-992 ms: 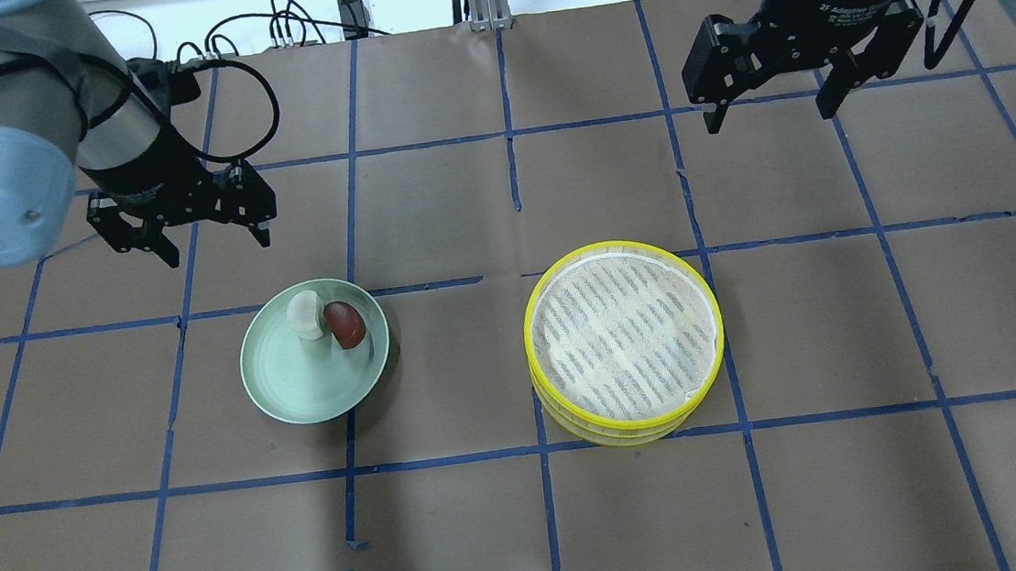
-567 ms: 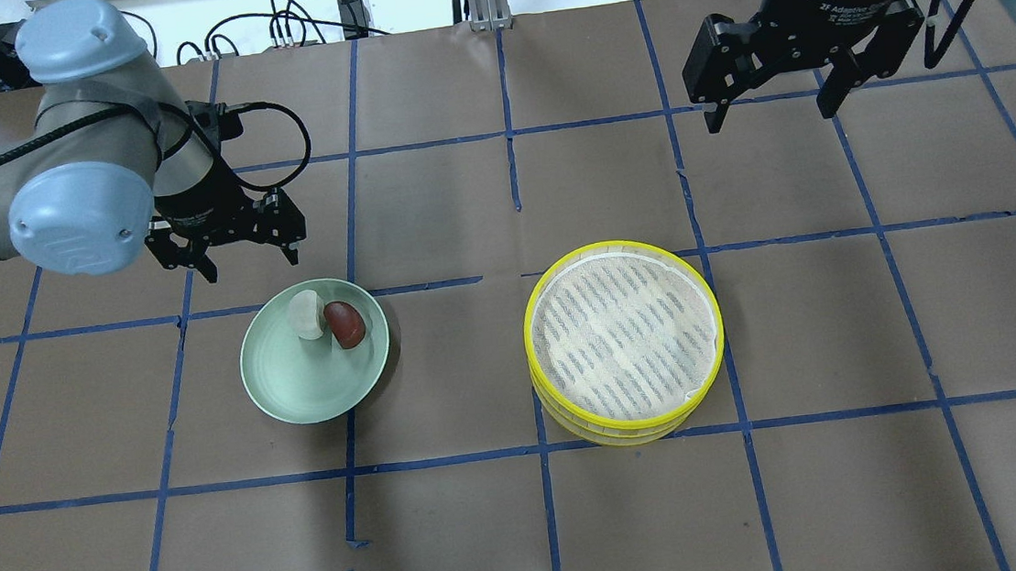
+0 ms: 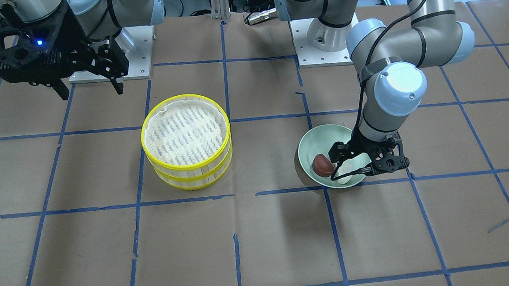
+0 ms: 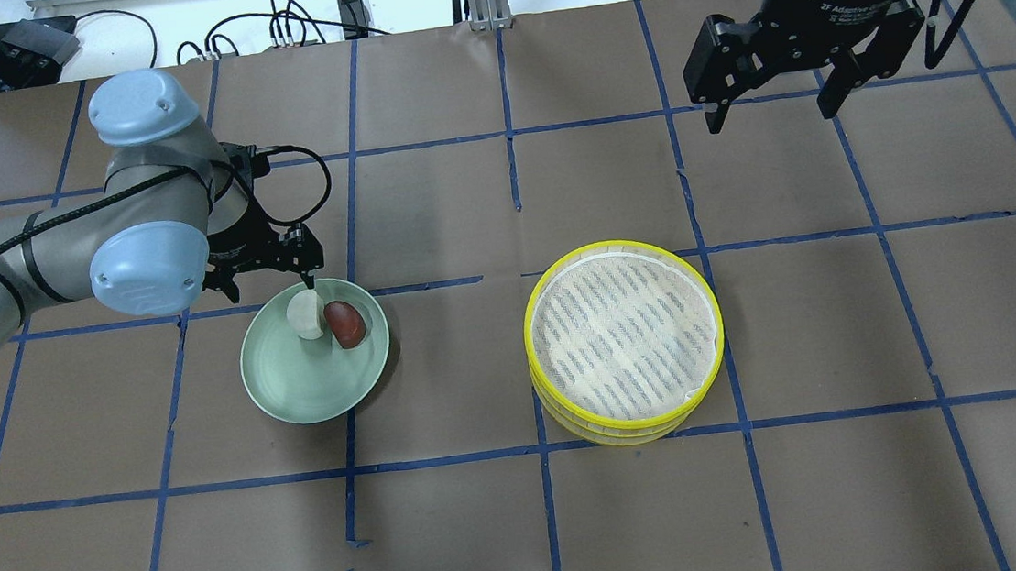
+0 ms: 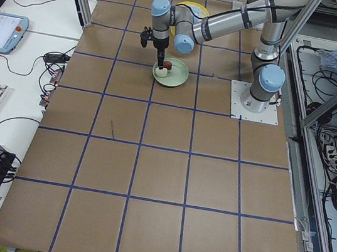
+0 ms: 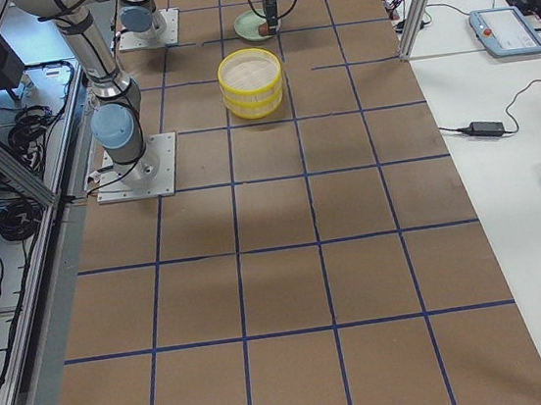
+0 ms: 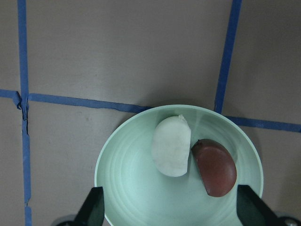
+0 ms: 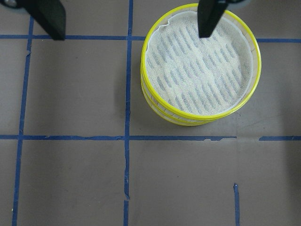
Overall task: Place buns in different layers of steamer
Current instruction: 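Close the left gripper on the white bun while the right reaches toward the steamer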
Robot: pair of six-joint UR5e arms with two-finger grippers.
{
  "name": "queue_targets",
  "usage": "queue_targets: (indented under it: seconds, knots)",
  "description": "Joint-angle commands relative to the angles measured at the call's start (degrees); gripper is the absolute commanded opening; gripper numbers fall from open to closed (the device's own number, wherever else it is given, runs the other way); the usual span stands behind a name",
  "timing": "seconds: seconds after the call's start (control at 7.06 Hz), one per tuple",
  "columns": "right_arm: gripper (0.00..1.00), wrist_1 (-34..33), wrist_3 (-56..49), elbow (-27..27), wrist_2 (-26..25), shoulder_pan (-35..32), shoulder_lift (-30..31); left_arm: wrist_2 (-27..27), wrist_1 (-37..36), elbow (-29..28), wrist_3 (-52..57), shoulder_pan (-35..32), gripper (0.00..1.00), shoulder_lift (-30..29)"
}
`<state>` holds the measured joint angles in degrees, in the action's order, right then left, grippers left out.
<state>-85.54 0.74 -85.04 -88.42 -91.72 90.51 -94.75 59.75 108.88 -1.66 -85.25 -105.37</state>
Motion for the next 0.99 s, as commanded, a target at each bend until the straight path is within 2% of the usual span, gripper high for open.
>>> queue_targets:
  seconds: [0.0,0.28,0.42,0.57,0.71,0.85]
  knots:
    - [1.0,0.3,-0.6,-1.3,-0.3,-0.5,0.0,-0.4,-4.7,2.5,0.0,0.0,0.99,-3.1]
    - [1.0,0.5,-0.7,-1.7,-0.5,-0.2,-0.1,-0.1,-6.0,2.5,0.3,0.0,0.98,-3.5]
    - [1.0,0.2,-1.3,-2.7,-0.5,-0.6,-0.1,0.0,-6.0,2.5,0.3,0.0,0.85,-3.8]
    - [1.0,-2.0,-2.4,-4.9,-0.4,-0.6,-0.1,-0.1,-5.9,2.5,0.1,0.0,0.45,-3.8]
    - [1.0,-4.2,-2.3,-8.6,-0.4,-0.7,-0.8,0.0,-5.9,2.5,-0.2,0.0,0.18,-3.8]
    - [1.0,-12.7,-1.5,-15.1,-0.4,-0.9,-1.2,1.7,-6.0,2.6,-0.4,0.0,0.04,-3.8]
